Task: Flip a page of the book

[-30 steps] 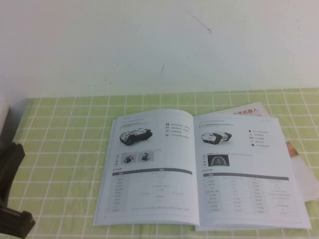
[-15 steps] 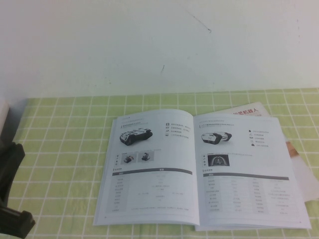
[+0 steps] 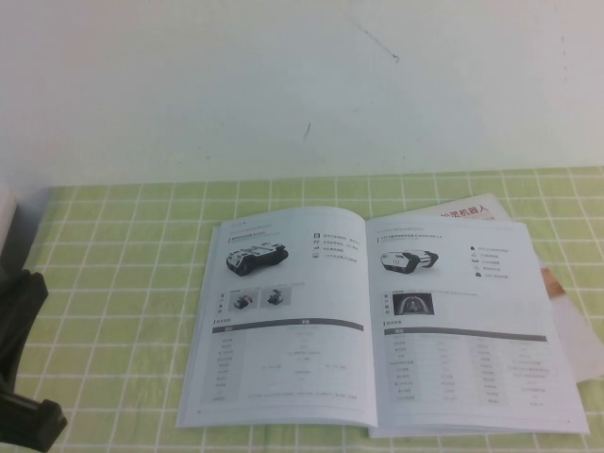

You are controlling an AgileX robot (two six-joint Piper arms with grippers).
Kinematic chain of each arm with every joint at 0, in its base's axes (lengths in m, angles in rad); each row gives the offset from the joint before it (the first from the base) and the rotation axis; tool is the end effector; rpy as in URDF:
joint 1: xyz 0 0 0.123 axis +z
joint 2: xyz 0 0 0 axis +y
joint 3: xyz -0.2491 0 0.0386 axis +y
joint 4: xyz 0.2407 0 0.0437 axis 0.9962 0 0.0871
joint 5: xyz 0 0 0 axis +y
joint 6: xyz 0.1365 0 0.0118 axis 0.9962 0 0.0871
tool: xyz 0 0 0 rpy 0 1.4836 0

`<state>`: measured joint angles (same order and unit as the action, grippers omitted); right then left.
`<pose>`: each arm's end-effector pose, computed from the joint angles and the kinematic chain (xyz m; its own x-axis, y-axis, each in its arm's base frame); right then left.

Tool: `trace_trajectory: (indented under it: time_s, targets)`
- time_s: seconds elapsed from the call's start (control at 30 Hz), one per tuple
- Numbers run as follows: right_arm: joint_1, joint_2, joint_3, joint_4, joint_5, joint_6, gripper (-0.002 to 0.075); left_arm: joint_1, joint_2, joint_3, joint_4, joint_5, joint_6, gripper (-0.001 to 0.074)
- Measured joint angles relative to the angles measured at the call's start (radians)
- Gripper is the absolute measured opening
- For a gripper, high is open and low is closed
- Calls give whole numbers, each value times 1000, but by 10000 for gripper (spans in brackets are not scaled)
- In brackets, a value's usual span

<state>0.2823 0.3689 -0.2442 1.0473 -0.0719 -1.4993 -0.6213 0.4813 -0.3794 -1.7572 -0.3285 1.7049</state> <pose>0.1585 0.0372 0.2620 0.0942 -0.4276 -0.8990 -0.1969 0.8772 -0.4379 0.1639 -0.0641 0.2814 -0.0815 -0.0146 -0.9966 0.2905 0.9561 -0.0378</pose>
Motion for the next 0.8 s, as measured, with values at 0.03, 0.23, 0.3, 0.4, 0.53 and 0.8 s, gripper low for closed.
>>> trace_trajectory:
  time_s: [0.03, 0.23, 0.3, 0.4, 0.53, 0.8]
  targets:
    - [-2, -21, 28, -161, -3, 188, -2, 0, 0, 0, 0, 0, 0, -4]
    - [-171, -186, 126, -746, 234, 951, -2, 0, 0, 0, 0, 0, 0, -4]
    - [-256, -245, 130, -879, 373, 1062, -2, 0, 0, 0, 0, 0, 0, -4]
    - [-378, -339, 150, -980, 501, 1140, -2, 0, 0, 0, 0, 0, 0, -4]
    - [-466, -381, 223, -1001, 459, 1165, -2, 0, 0, 0, 0, 0, 0, -4]
    - [-472, -381, 267, -971, 431, 1174, -2, 0, 0, 17, 0, 4, 2, -4]
